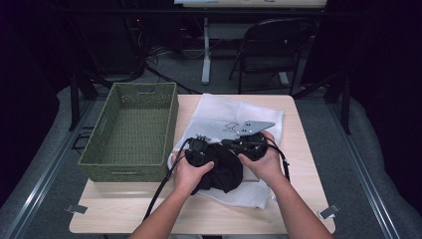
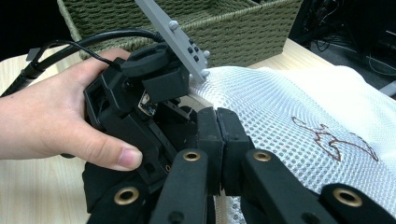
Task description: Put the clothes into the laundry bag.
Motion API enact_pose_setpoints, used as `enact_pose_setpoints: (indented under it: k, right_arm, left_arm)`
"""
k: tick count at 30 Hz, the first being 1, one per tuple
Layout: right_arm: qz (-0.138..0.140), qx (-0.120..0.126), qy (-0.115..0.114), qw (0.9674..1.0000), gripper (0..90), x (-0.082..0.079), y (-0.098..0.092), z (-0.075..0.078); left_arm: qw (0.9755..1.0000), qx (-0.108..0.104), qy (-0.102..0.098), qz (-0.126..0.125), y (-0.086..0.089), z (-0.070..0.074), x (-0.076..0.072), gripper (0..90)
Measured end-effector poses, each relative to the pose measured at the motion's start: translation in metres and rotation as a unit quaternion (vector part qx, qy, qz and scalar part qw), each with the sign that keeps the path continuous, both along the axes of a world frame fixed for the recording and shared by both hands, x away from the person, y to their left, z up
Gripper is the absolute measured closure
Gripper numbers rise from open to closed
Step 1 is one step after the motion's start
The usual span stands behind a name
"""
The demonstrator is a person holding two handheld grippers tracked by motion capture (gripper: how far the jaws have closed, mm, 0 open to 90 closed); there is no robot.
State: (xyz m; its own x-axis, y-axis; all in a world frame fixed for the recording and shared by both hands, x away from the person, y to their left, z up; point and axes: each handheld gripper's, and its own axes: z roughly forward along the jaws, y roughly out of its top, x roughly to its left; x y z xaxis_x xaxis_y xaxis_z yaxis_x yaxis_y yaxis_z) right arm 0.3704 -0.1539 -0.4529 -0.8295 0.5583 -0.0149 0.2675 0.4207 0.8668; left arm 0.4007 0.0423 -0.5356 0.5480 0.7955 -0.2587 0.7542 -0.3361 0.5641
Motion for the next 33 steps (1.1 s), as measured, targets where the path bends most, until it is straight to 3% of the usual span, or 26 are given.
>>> enact_pose_setpoints:
  k: [5,8,14,25,33]
  right_arm:
    - [-0.001,0.0,0.003,1.0,89.5,0.0,-0.001,-0.002]
    - [0.0,-0.001,0.004,1.0,89.5,0.001,-0.001,-0.003]
    - [0.001,-0.005,0.005,1.0,89.5,0.001,0.001,-0.006]
    - [-0.008,0.0,0.013,0.9999,89.5,0.005,-0.003,-0.01]
    - [-0.011,0.002,0.014,0.9998,89.5,0.006,-0.004,-0.01]
  left_arm:
    - [0.9999,0.011,-0.008,-0.001,-0.001,0.0,0.0,40.1]
    - [0.9999,0.01,-0.002,-0.003,-0.001,-0.001,0.0,37.8]
    - [0.9998,-0.012,0.013,0.0,0.003,0.001,0.004,29.4]
    - [0.9992,-0.037,-0.003,-0.015,0.014,0.019,-0.008,24.3]
    - [0.9961,-0.075,-0.019,-0.043,0.029,0.04,-0.025,23.9]
